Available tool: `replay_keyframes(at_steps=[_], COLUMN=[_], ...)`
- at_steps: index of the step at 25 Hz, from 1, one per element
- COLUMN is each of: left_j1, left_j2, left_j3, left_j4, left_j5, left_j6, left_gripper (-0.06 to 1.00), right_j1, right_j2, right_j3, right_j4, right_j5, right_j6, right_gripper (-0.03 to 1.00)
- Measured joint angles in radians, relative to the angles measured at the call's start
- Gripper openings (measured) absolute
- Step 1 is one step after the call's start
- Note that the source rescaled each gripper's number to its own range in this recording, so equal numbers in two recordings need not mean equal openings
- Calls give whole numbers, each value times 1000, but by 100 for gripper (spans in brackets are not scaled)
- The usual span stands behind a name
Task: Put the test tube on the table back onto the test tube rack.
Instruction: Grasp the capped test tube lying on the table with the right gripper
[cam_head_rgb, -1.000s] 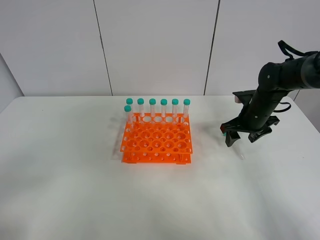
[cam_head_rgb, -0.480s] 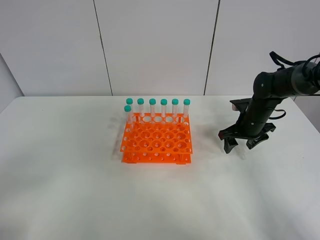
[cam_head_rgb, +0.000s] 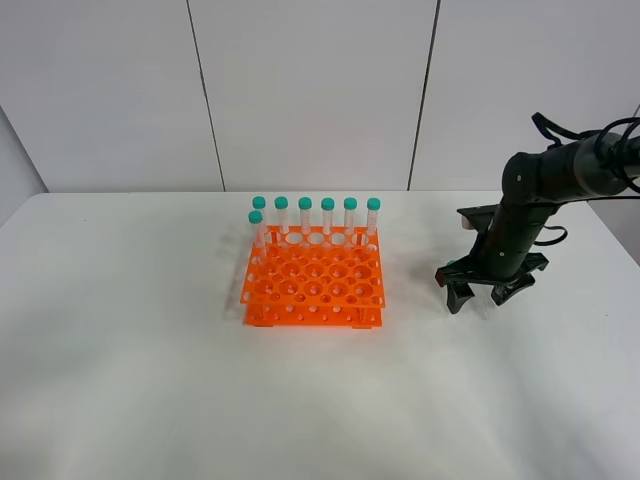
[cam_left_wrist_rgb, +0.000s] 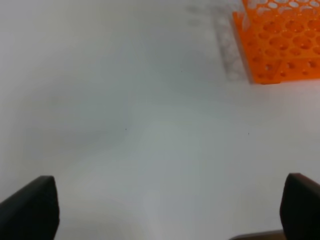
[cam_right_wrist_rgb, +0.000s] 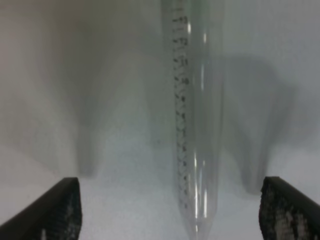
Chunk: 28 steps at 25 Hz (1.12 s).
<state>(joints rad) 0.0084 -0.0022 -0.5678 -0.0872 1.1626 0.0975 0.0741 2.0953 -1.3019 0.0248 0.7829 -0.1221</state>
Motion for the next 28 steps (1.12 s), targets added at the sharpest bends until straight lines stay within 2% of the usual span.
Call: replay_keyframes(at_steps=[3, 9, 28], left_j1=[0, 0, 0], left_j2=[0, 0, 0], left_j3=[0, 0, 0], left_j4=[0, 0, 0], left_j5=[0, 0, 0], left_j6=[0, 0, 0], left_gripper=[100, 100, 100], right_j1=[0, 0, 0], right_j2=[0, 0, 4], right_j3=[0, 0, 0], right_j4=[0, 0, 2], right_j5=[0, 0, -19], right_j6=[0, 4, 5], right_gripper=[73, 63, 62])
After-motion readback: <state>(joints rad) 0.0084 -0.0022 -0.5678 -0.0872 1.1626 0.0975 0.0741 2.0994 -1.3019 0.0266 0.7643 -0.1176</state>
